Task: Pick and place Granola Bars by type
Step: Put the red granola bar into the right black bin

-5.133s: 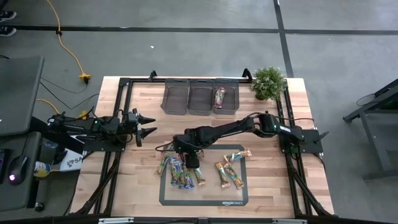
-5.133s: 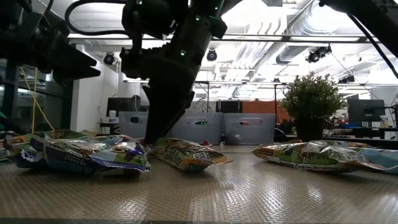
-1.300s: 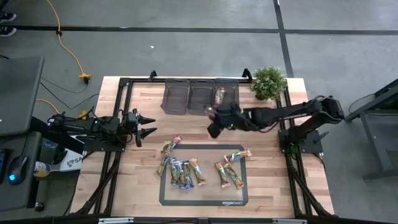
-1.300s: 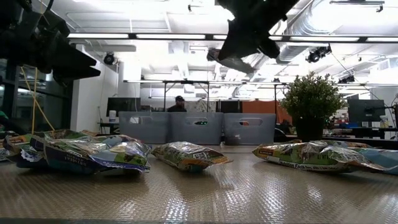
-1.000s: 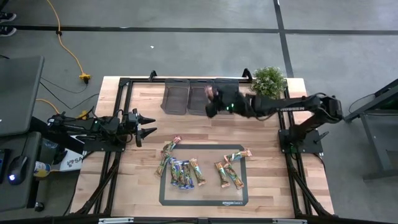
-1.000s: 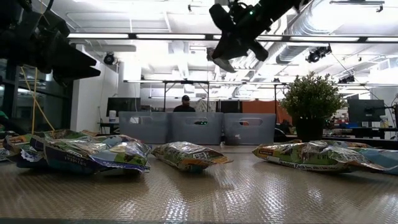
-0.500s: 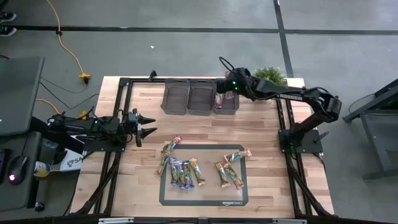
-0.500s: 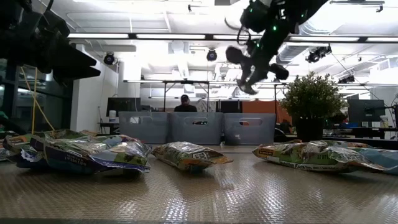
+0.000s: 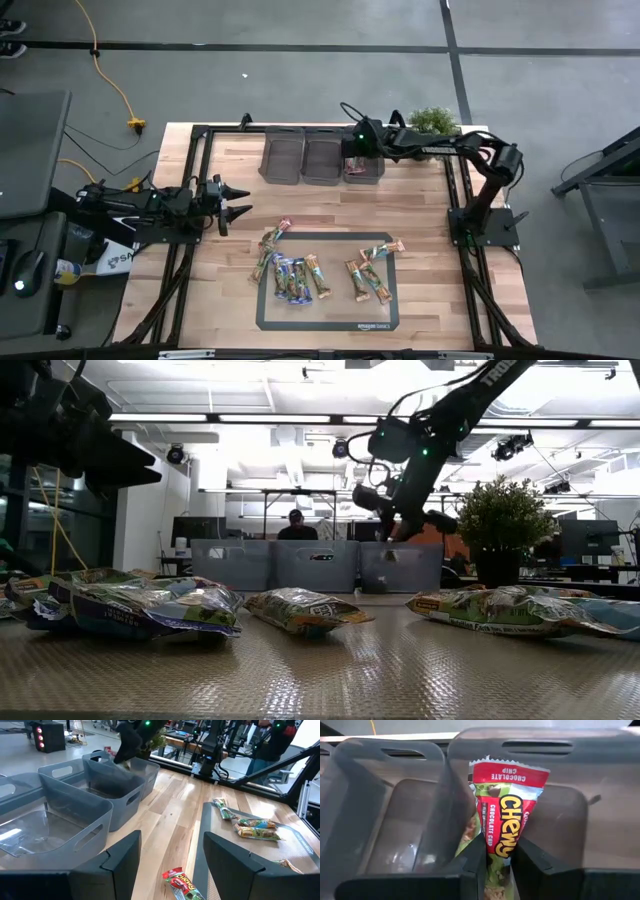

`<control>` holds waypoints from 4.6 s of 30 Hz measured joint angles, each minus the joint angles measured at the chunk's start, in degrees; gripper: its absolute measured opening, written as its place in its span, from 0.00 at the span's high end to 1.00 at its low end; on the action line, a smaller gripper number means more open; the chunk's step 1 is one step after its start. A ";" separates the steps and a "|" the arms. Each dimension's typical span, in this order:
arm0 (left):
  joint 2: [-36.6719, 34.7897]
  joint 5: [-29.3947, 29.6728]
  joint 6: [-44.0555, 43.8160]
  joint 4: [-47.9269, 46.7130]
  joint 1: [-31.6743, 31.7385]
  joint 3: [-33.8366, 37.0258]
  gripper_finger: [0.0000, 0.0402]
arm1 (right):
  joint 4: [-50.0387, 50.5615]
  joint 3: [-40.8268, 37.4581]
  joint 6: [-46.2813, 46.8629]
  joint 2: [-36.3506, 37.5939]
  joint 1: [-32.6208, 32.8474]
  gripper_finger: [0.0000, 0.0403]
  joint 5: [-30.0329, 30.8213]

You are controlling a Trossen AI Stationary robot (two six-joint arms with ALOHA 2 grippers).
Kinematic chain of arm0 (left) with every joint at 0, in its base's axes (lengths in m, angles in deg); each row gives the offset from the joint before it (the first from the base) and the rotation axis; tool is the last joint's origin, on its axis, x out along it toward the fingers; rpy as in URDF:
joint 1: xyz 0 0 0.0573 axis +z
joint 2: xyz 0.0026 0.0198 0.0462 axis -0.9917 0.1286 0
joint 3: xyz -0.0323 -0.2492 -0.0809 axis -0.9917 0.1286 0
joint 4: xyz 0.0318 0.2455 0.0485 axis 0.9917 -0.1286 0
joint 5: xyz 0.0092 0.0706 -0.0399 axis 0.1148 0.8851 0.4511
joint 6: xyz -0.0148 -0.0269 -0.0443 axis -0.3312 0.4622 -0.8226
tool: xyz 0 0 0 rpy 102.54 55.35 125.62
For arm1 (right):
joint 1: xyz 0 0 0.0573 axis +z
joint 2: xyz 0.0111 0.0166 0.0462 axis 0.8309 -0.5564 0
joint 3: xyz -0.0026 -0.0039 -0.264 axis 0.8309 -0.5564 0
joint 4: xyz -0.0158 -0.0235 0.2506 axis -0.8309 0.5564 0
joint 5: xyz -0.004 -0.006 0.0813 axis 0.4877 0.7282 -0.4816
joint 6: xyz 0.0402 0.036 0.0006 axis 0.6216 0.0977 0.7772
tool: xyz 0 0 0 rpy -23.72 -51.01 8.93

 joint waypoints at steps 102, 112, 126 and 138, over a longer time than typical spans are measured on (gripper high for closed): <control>-0.02 0.01 -0.01 0.00 0.01 -0.01 0.47 | 16.22 50.62 -64.66 -25.14 30.45 0.57 -28.80; -0.01 0.01 -0.02 0.00 0.01 0.00 0.47 | 16.72 51.47 -71.55 -25.44 30.87 0.58 -26.93; -0.02 0.01 -0.01 0.00 0.02 0.00 0.47 | 14.96 51.47 -83.72 -31.28 32.56 0.58 -25.83; -0.02 0.01 -0.01 -0.01 0.01 -0.01 0.47 | 14.11 51.46 -92.14 -36.05 32.25 0.58 -20.94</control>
